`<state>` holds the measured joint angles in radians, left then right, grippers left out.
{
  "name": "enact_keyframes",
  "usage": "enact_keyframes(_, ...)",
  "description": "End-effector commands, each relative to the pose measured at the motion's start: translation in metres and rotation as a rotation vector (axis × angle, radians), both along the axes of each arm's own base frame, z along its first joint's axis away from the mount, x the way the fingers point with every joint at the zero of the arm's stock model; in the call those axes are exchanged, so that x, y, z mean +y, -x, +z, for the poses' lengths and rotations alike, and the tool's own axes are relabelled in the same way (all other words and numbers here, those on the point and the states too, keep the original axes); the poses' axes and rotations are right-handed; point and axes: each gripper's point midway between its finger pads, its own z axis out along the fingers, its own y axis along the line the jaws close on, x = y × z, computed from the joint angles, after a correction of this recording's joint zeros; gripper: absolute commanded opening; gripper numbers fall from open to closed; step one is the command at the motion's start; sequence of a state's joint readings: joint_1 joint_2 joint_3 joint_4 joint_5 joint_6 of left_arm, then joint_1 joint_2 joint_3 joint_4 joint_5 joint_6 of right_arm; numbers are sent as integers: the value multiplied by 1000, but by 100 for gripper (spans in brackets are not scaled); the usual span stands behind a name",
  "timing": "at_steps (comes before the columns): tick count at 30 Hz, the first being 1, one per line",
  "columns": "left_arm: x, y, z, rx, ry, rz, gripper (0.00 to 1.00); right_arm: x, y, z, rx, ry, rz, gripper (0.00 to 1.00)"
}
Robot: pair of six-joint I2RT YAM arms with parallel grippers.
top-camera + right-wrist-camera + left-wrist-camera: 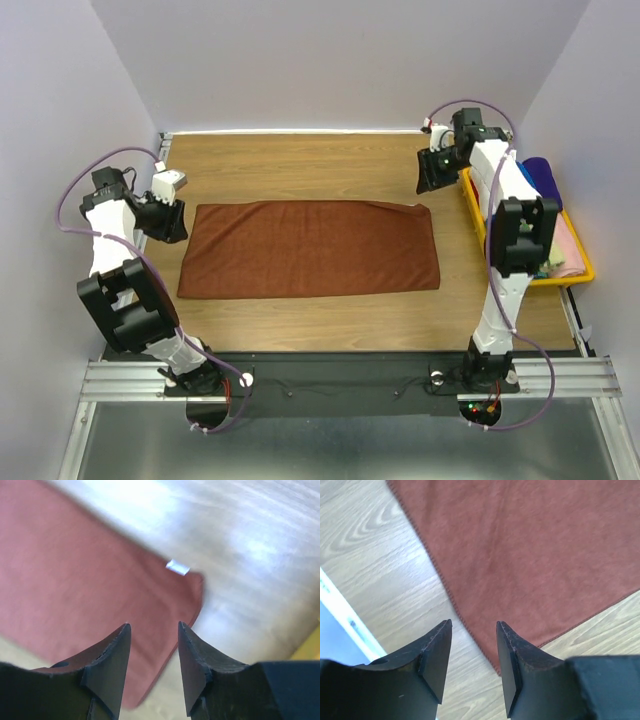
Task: Roll the towels
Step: Flatten the towel
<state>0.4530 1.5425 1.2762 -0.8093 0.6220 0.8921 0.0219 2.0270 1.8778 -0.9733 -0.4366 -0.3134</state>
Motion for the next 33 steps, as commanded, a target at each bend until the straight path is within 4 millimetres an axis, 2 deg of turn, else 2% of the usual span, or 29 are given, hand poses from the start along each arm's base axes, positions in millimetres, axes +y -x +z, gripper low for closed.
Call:
enact_keyframes(1,-18,0,8,4,90,-24,53,-2,-29,-20,36,5,-105,48)
enact_keyframes(2,-18,-1,9,-5,86,-24,54,-3,-35,-28,41,12,-106,49)
enact_keyframes(7,-20,2,7,-11,87,-15,61,-7,-38,-59,89,41,-113,59)
enact_keyframes(11,-21,2,5,-12,91,-15,63,-6,-34,-78,112,42,-111,60)
enact_keyframes(18,-23,0,4,-10,108,-12,63,5,-10,-100,193,-15,-68,46)
enact_keyframes(20,-23,0,4,-7,113,-12,63,7,-6,-101,199,-24,-58,44)
enact_keyframes(23,-23,-2,6,-12,114,-12,63,7,-1,-98,194,-23,-44,33)
enact_keyframes(24,-23,-2,6,-13,116,-12,63,7,0,-95,187,-26,-39,25)
enact_keyframes(26,-23,-3,7,-14,118,-10,63,9,4,-86,167,-37,-20,20)
enact_keyframes(30,-25,-2,6,-10,129,-9,63,11,8,-75,121,-44,11,21)
enact_keyframes(33,-25,-3,5,-13,131,-6,63,1,1,-75,83,15,-11,31)
